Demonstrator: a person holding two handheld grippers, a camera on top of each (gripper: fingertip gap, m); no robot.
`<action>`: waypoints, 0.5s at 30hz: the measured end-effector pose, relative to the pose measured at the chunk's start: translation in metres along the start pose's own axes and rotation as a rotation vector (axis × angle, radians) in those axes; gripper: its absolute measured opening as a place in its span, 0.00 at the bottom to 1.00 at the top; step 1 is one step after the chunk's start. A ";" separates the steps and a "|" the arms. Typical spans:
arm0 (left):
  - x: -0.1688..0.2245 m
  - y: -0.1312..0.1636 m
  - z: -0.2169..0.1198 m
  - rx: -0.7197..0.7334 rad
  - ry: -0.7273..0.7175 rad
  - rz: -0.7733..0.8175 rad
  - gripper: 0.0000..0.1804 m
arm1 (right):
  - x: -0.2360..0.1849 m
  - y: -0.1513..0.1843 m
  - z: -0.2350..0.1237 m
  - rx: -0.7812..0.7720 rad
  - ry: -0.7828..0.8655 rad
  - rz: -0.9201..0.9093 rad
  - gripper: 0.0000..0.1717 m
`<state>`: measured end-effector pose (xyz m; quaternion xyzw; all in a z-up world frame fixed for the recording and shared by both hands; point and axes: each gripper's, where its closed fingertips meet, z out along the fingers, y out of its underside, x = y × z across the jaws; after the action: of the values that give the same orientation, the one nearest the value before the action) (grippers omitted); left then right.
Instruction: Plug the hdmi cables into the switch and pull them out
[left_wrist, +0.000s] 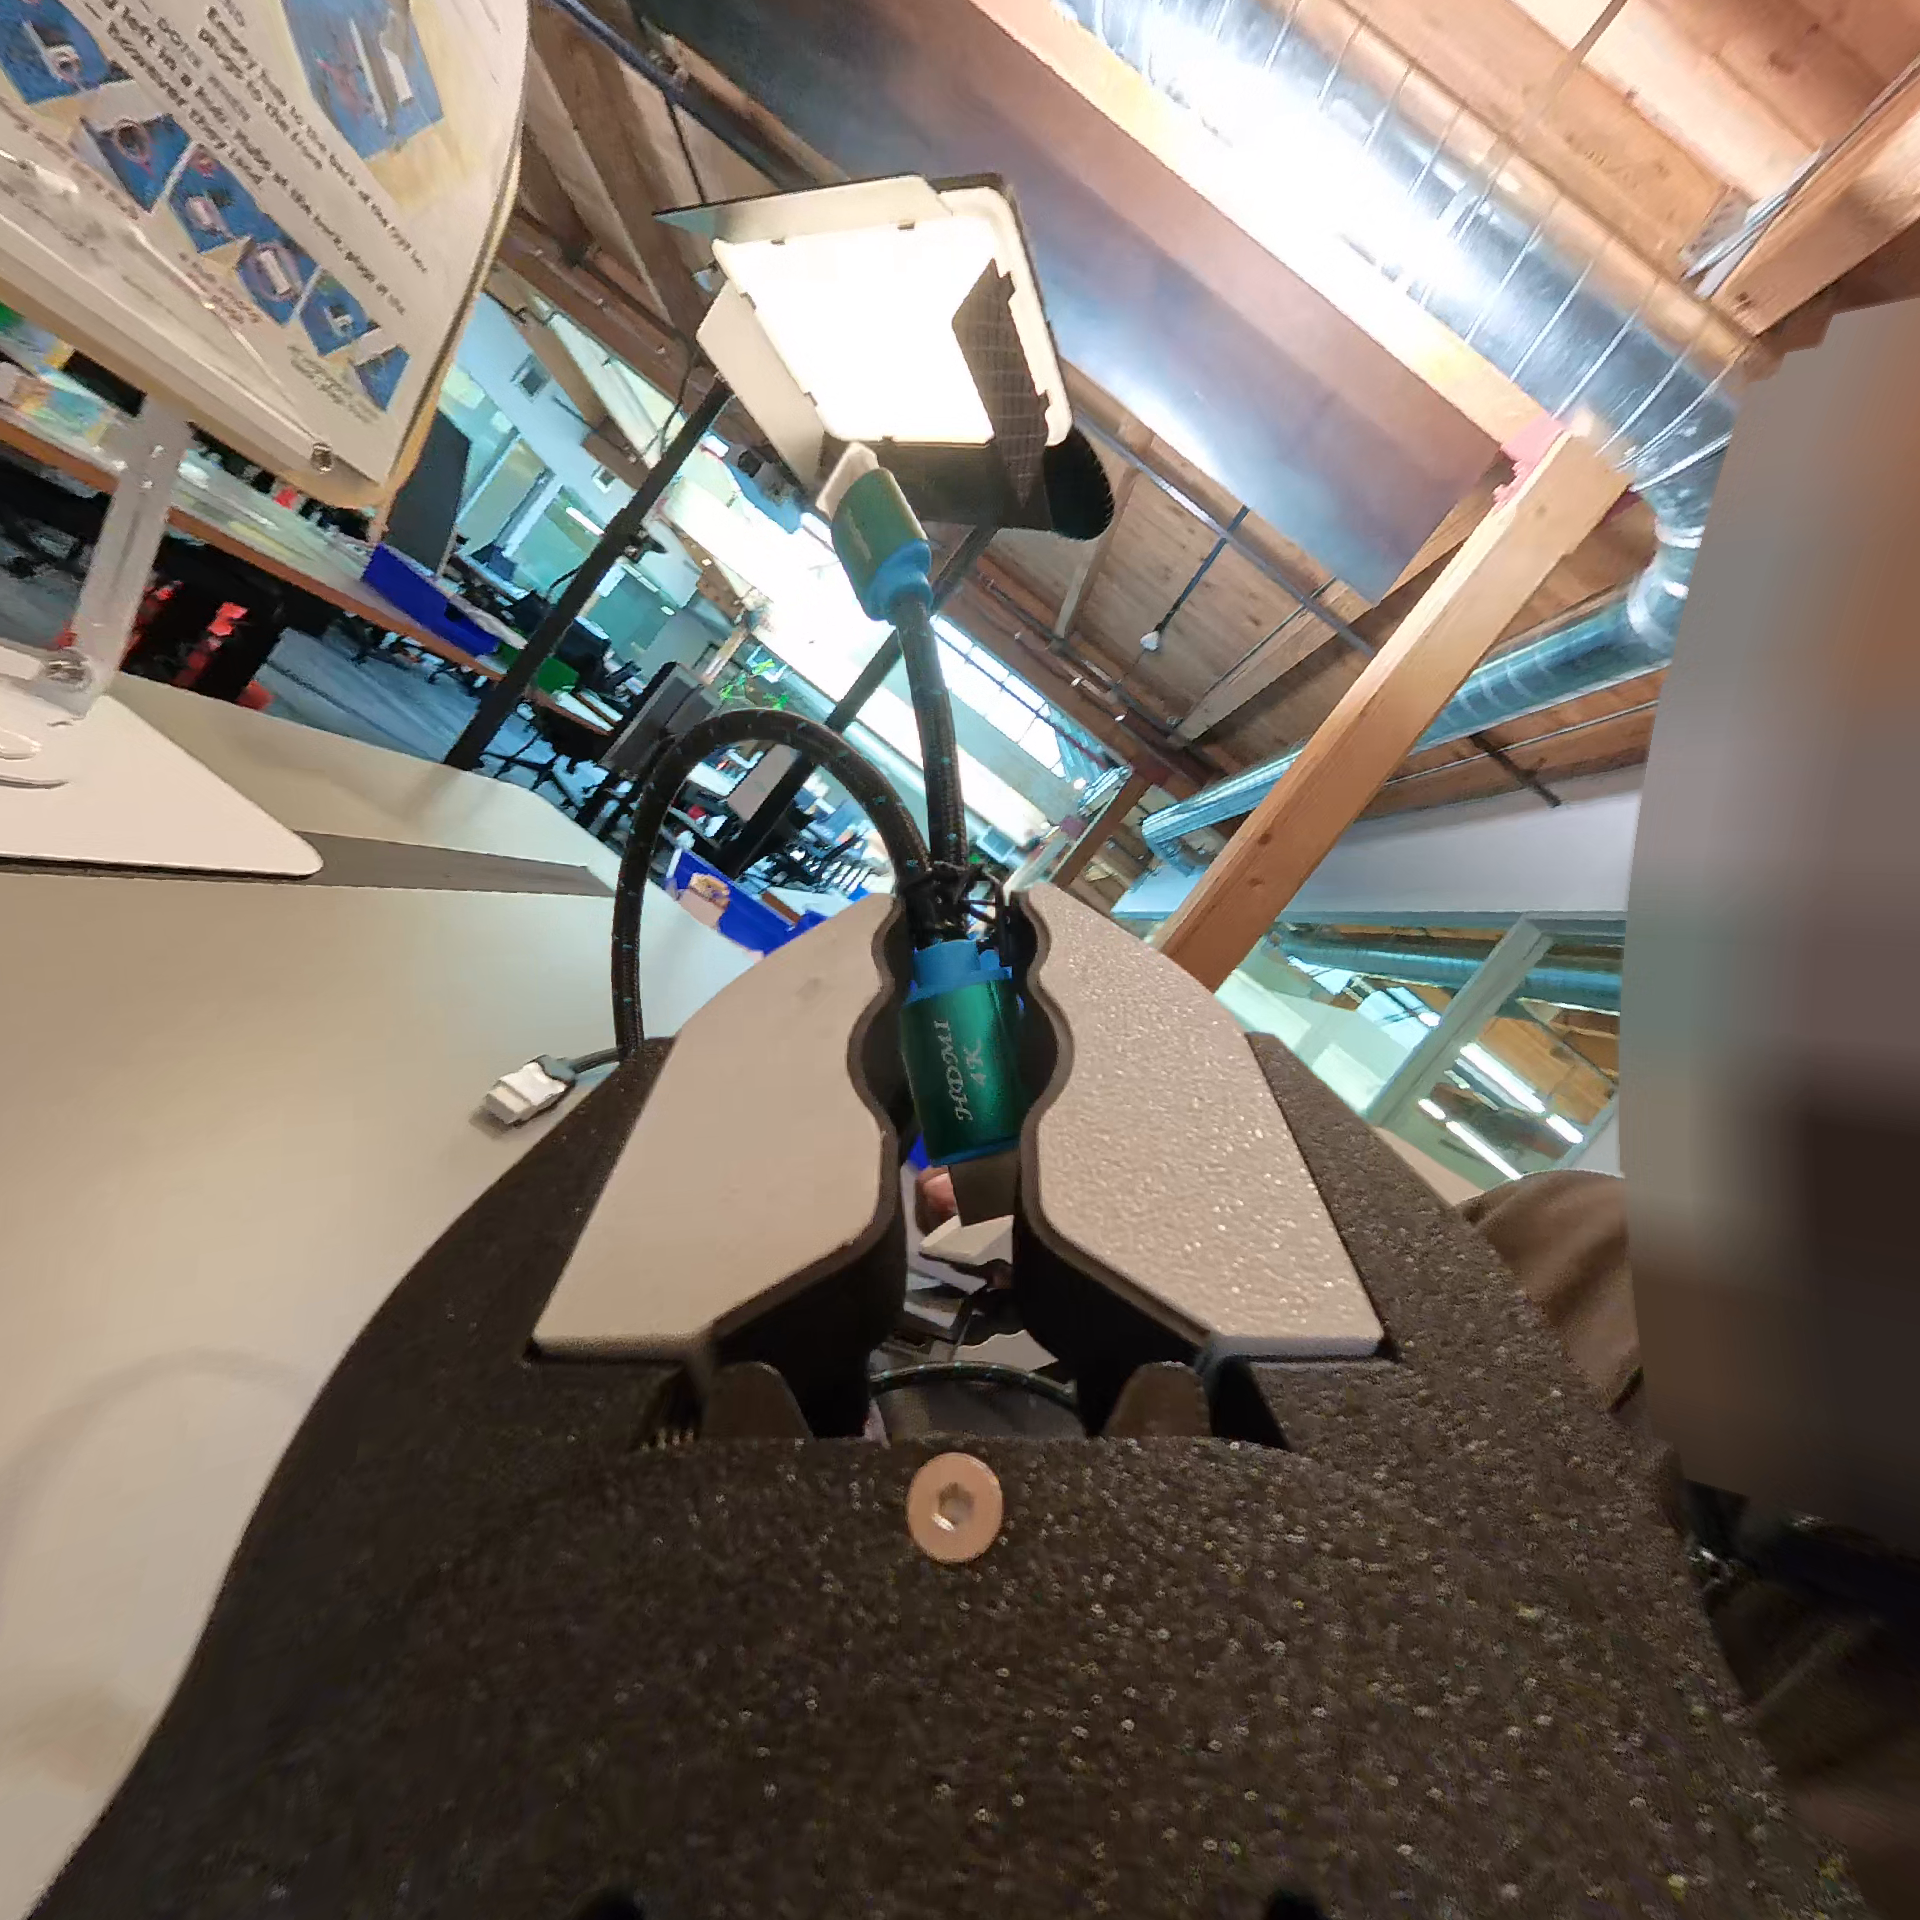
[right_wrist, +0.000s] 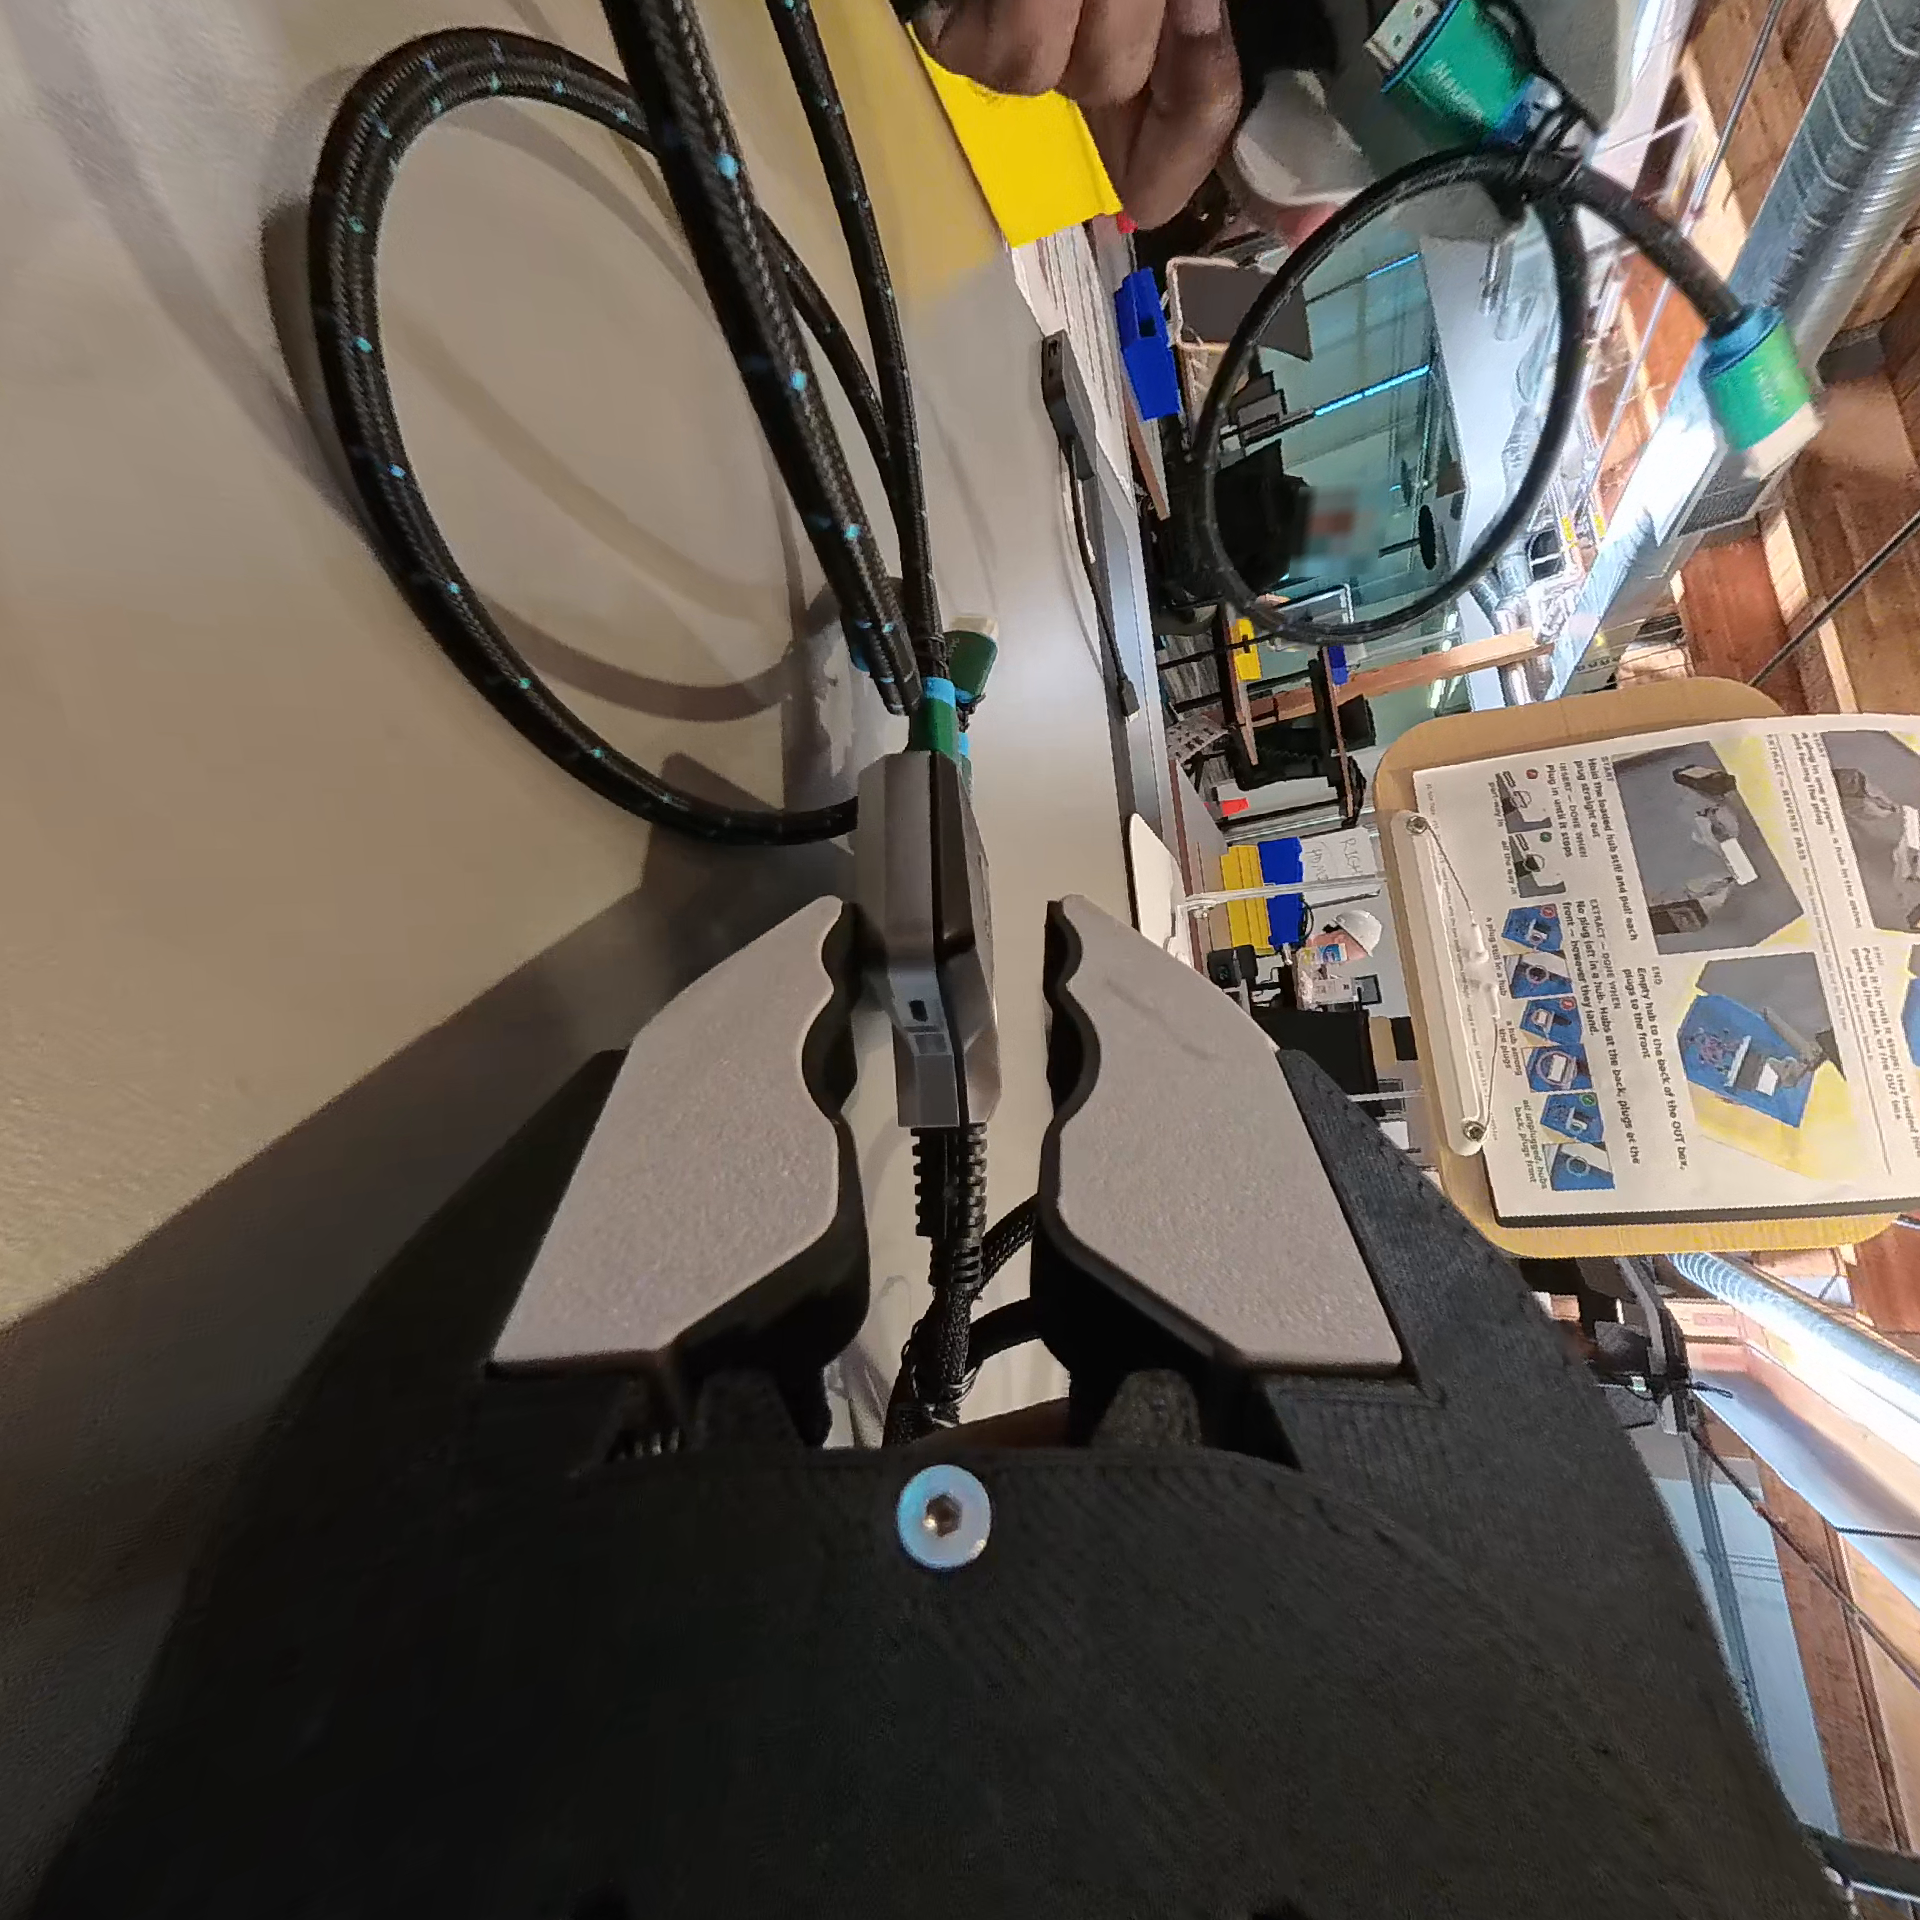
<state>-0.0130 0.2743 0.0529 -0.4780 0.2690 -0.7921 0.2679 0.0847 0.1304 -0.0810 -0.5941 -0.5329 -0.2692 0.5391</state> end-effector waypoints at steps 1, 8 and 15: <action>0.002 -0.001 -0.001 0.010 0.020 -0.010 0.10 | 0.000 0.000 0.000 0.001 0.000 0.000 0.19; 0.001 0.005 0.000 -0.005 0.035 -0.023 0.10 | 0.000 0.000 0.001 -0.001 -0.001 0.002 0.19; -0.006 0.019 0.005 -0.067 -0.019 0.019 0.10 | -0.002 0.001 0.001 -0.001 -0.009 0.004 0.19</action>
<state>-0.0031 0.2639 0.0385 -0.4916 0.2976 -0.7755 0.2616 0.0846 0.1307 -0.0831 -0.5966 -0.5342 -0.2658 0.5366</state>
